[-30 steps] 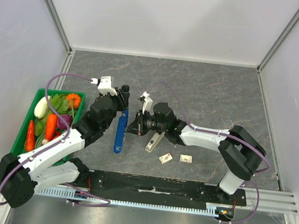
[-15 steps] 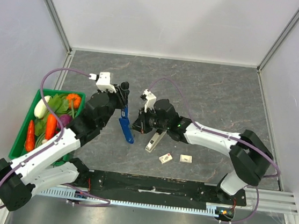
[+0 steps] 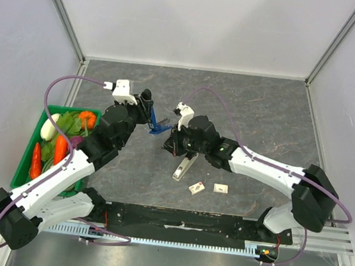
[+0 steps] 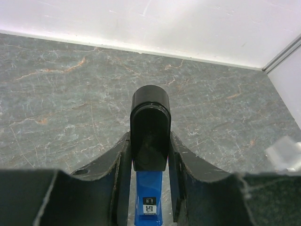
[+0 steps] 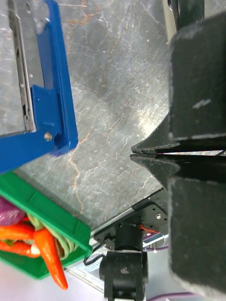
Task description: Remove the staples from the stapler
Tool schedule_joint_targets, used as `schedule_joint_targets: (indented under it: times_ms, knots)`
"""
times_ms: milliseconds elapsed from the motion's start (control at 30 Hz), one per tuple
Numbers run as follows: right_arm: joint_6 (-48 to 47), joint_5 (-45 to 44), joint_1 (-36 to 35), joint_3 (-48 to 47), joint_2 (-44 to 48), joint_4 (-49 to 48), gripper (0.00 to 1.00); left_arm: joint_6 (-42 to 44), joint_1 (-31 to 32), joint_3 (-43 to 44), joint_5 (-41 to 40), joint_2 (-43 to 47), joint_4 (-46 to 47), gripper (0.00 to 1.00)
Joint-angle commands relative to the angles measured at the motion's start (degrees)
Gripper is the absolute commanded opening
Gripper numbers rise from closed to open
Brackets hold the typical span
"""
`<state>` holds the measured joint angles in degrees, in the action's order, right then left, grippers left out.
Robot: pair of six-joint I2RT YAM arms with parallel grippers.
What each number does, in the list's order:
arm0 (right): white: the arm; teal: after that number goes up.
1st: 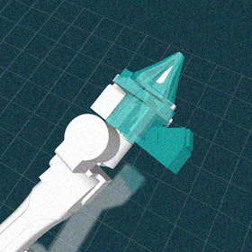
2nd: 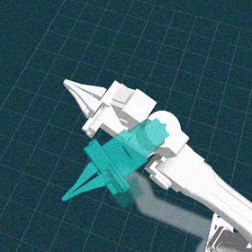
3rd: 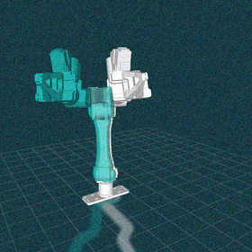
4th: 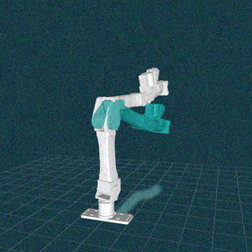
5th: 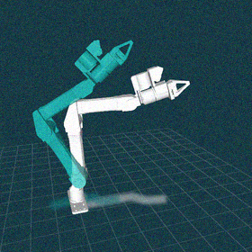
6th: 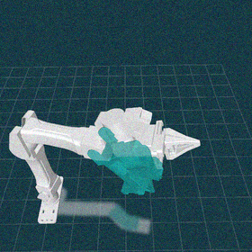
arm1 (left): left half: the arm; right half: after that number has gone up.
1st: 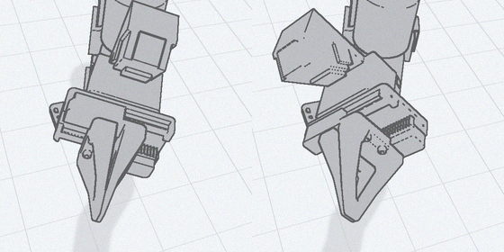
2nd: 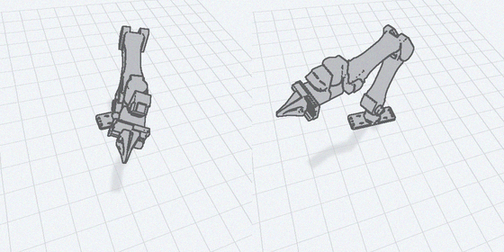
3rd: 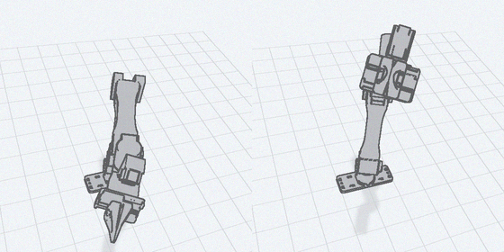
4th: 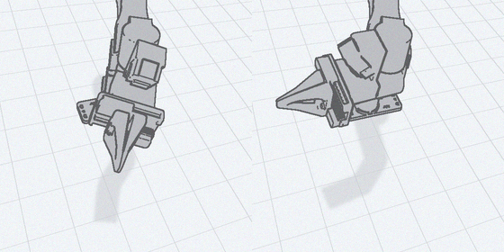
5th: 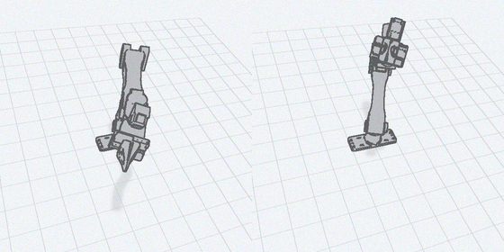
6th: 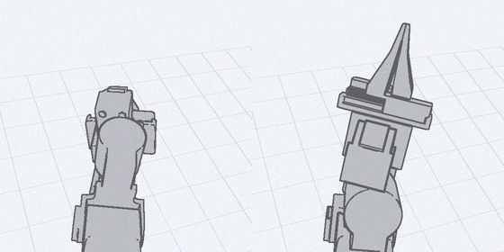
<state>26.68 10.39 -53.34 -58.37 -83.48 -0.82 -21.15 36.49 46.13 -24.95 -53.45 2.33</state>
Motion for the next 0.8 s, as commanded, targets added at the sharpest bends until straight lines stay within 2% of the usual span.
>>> schedule_joint_targets:
  times_ms: [0, 267, 467, 600, 767]
  knots:
    - [4.6, -0.4, -0.3, 0.5, -5.5, -3.0, 0.0, -0.4, 0.1, 1.0, 0.1, 0.7, 5.8, 0.02]
    - [8.7, -3.1, -0.4, -4.6, -15.5, -5.1, 0.0, -1.9, 0.1, 0.4, 2.2, 4.8, 2.6, 0.02]
    - [8.4, -10.0, 0.2, -8.9, -19.0, -4.4, 0.0, -2.8, 0.1, -0.2, 5.2, 7.3, -2.0, 0.02]
    - [6.6, -11.5, 2.6, -13.4, -21.3, -4.0, 0.0, -2.8, 0.1, -0.3, 9.2, 6.6, -6.8, 0.02]
    - [2.7, -8.9, 4.4, -19.8, -24.4, -3.3, 0.0, -2.1, 0.2, -2.0, 14.7, 2.3, -8.8, 0.02]
